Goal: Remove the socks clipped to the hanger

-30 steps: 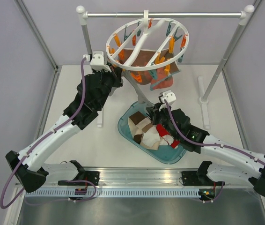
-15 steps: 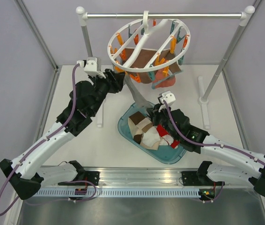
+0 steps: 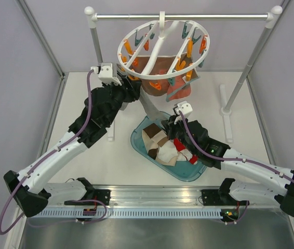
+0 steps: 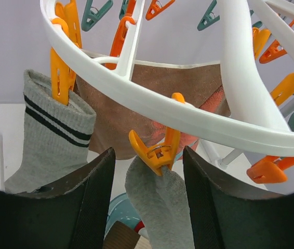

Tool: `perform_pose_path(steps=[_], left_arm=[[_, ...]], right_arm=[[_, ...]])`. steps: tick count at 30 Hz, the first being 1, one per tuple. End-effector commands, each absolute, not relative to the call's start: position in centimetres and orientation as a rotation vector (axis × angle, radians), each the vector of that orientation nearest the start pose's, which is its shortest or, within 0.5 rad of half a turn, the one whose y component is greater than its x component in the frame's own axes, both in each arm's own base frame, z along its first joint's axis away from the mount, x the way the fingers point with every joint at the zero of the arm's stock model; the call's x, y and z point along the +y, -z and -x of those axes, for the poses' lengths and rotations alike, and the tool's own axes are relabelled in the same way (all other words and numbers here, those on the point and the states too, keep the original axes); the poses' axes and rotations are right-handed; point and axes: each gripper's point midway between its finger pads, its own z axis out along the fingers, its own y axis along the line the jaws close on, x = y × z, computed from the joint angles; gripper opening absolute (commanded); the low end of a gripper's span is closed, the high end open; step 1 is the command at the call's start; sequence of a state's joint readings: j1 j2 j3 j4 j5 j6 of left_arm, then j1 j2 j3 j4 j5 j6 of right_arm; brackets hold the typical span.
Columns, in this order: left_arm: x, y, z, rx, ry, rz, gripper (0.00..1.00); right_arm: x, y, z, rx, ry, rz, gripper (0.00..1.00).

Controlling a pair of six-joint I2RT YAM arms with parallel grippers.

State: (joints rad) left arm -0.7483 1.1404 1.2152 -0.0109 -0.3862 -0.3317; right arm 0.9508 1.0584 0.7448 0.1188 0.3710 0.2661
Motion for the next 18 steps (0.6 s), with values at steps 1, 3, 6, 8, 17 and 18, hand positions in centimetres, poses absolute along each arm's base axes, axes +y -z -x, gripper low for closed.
perform_pose_path(steps=[1, 3, 6, 8, 17, 18], left_arm=[[-23.0, -41.8, -33.3, 1.504, 0.589, 0.069, 0.59], [-23.0, -42.0, -33.7, 1.499, 0.587, 0.087, 0.60], [-23.2, -41.8, -34.2, 1.494, 0.588, 0.113, 0.59], [-23.2, -41.7, -34.4, 1.492, 0.590, 0.129, 0.59], [-22.9, -43.3, -34.4, 1.448, 0.601, 0.151, 0.59], [-22.8, -43.3, -34.4, 1.448, 0.594, 0.154, 0.59]], right_arm=[[27.7, -26.5, -26.1, 1.703, -0.608, 0.303, 0.01], [27.7, -26.5, -26.1, 1.703, -0.610, 0.304, 0.01], [27.9, -26.5, -26.0, 1.704, -0.614, 0.307, 0.01], [27.8, -26.4, -26.0, 1.706, -0.611, 0.307, 0.01], [27.7, -25.6, -26.1, 1.719, -0.597, 0.308, 0.01], [27.8, -25.7, -26.1, 1.718, -0.597, 0.310, 0.01]])
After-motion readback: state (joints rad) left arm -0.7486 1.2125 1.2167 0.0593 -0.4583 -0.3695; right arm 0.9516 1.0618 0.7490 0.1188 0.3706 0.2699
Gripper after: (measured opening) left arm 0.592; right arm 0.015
